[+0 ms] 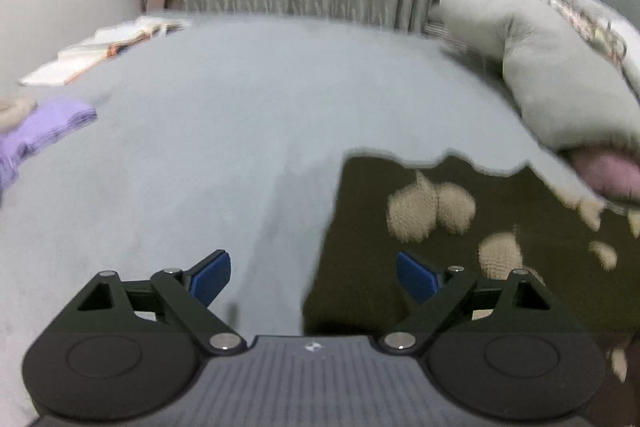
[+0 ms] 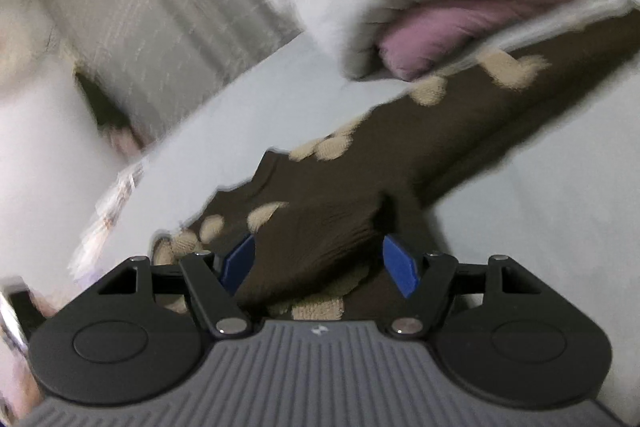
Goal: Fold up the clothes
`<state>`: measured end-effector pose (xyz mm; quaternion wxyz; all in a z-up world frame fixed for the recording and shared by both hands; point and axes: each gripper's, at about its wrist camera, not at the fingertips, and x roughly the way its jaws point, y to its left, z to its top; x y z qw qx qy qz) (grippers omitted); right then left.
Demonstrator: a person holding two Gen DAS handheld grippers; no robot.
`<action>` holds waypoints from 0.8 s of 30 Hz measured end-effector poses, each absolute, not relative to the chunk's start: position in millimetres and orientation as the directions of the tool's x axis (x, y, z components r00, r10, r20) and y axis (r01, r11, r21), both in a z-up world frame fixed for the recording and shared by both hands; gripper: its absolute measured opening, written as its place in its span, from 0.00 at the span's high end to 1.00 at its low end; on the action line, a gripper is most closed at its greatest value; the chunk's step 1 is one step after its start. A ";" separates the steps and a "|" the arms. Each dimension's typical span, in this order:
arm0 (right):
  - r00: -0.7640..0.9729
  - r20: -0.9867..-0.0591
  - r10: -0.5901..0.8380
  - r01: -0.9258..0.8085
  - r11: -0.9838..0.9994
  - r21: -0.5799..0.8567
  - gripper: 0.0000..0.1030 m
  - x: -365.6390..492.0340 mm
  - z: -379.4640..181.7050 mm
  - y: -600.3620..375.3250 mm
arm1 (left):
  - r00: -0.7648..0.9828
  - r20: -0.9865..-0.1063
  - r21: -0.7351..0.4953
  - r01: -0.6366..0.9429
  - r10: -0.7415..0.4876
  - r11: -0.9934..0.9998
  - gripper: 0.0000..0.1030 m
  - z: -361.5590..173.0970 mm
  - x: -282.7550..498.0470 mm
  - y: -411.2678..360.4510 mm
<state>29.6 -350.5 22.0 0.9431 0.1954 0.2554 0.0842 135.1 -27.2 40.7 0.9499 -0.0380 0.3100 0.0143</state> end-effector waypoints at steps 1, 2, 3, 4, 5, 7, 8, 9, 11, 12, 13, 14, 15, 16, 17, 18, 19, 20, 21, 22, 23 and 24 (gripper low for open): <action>0.851 -0.457 0.260 -0.095 0.931 0.353 0.30 34.4 23.9 -337.3 | 0.817 -0.576 -0.061 -0.029 -0.012 0.998 0.12 44.7 135.8 -30.1; 0.846 -0.465 0.261 -0.131 0.947 0.293 0.30 39.1 25.7 -324.1 | 0.826 -0.562 -0.054 -0.001 -0.029 0.999 0.12 48.6 136.7 -35.1; 0.842 -0.473 0.260 -0.166 0.958 0.232 0.30 43.9 27.6 -310.9 | 0.834 -0.550 -0.031 0.039 -0.049 0.999 0.12 51.5 138.6 -45.6; 0.837 -0.481 0.260 -0.202 0.965 0.170 0.29 48.7 29.5 -297.6 | 0.835 -0.547 -0.005 0.072 -0.063 0.997 0.12 51.3 141.0 -56.8; 0.833 -0.490 0.258 -0.237 0.966 0.107 0.29 53.4 31.4 -284.4 | 0.831 -0.552 0.016 0.096 -0.071 0.995 0.12 48.5 144.6 -67.0; 0.808 -0.523 0.273 -0.327 0.945 -0.012 0.28 76.0 29.3 -252.2 | 0.813 -0.578 0.042 0.113 -0.068 0.993 0.12 38.1 155.2 -80.8; 0.786 -0.556 0.269 -0.347 0.937 -0.038 0.28 90.8 22.5 -243.0 | 0.798 -0.600 0.046 0.100 -0.053 0.994 0.12 30.7 162.1 -83.2; 0.759 -0.602 0.250 -0.347 0.937 -0.049 0.28 102.6 13.2 -241.1 | 0.767 -0.641 0.048 0.070 -0.023 0.996 0.12 18.7 172.4 -83.8; 0.705 -0.676 0.213 -0.338 0.940 -0.056 0.26 115.2 -7.0 -252.2 | 0.725 -0.689 0.021 0.029 -0.007 0.999 0.09 -2.1 182.7 -75.0; 0.701 -0.671 0.240 -0.344 0.939 -0.024 0.25 111.6 -10.6 -265.7 | 0.716 -0.698 -0.003 0.018 -0.015 1.000 0.07 -10.6 184.7 -68.9; 0.694 -0.671 0.261 -0.341 0.940 0.013 0.25 106.3 -11.9 -282.0 | 0.720 -0.693 -0.027 0.016 -0.030 1.000 0.06 -14.3 184.5 -62.6; 0.684 -0.676 0.274 -0.335 0.941 0.043 0.25 100.5 -11.9 -300.0 | 0.721 -0.692 -0.031 0.019 -0.036 0.999 0.06 -14.5 184.0 -60.0; 0.674 -0.681 0.286 -0.327 0.942 0.071 0.25 94.6 -11.7 -318.3 | 0.722 -0.690 -0.032 0.025 -0.040 0.999 0.06 -14.3 183.9 -58.1; 0.664 -0.689 0.291 -0.328 0.941 0.081 0.25 87.3 -13.5 -335.7 | 0.722 -0.691 -0.032 0.026 -0.041 0.999 0.06 -14.0 184.7 -57.3; 0.660 -0.699 0.276 -0.325 0.943 0.066 0.25 80.8 -15.3 -350.3 | 0.722 -0.691 -0.036 0.022 -0.041 0.999 0.06 -13.2 185.4 -56.1; 0.657 -0.708 0.257 -0.322 0.946 0.045 0.25 74.8 -17.0 -364.2 | 0.724 -0.689 -0.045 0.009 -0.038 0.999 0.06 -10.9 185.3 -54.3; 0.657 -0.708 0.258 -0.324 0.945 0.045 0.25 73.3 -16.9 -365.8 | 0.728 -0.685 -0.049 -0.005 -0.030 0.999 0.06 -7.5 184.0 -53.2; 0.657 -0.705 0.266 -0.327 0.944 0.051 0.25 73.3 -16.2 -363.9 | 0.738 -0.674 -0.057 -0.013 -0.029 0.998 0.07 -3.3 181.6 -52.6; 0.657 -0.702 0.273 -0.330 0.942 0.057 0.24 73.2 -15.5 -361.9 | 0.763 -0.645 -0.080 -0.015 -0.040 0.997 0.07 4.5 176.8 -49.9; 0.658 -0.699 0.280 -0.333 0.941 0.063 0.24 73.2 -14.8 -360.0 | 0.784 -0.619 -0.100 -0.016 -0.050 0.995 0.07 11.1 172.4 -47.8; 0.658 -0.696 0.287 -0.336 0.939 0.070 0.24 73.1 -14.2 -358.0 | 0.798 -0.600 -0.116 -0.014 -0.059 0.993 0.07 15.3 168.5 -47.0; 0.658 -0.693 0.294 -0.339 0.938 0.076 0.24 73.1 -13.5 -356.1 | 0.817 -0.572 -0.140 -0.014 -0.070 0.990 0.07 21.4 163.7 -44.9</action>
